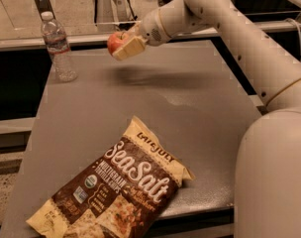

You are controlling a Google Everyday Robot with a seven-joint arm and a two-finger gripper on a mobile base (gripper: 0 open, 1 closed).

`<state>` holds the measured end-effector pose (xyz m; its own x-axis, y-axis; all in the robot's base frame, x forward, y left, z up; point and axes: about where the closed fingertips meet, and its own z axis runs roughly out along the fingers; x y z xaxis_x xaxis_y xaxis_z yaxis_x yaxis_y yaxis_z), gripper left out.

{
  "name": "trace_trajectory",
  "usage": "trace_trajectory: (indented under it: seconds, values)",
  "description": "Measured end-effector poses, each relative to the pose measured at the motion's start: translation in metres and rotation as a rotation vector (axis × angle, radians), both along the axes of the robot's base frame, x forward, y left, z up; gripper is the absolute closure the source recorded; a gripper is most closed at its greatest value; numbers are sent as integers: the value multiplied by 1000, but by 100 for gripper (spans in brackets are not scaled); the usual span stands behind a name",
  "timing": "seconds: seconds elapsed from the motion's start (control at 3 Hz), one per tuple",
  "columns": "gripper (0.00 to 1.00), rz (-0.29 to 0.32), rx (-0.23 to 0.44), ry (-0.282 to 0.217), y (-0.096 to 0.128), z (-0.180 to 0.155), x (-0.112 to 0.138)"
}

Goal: Move apple near water bottle

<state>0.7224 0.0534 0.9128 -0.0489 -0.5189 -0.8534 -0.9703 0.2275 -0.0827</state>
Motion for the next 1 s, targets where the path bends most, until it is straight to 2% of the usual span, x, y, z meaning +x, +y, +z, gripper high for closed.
trace_trajectory:
  seconds: [0.33, 0.67, 1.0]
  values:
    - [100, 44, 34, 2, 34, -2, 5]
    - [100, 87, 40, 22, 65, -12, 2]
    - [100, 113, -12, 27, 85, -30, -4]
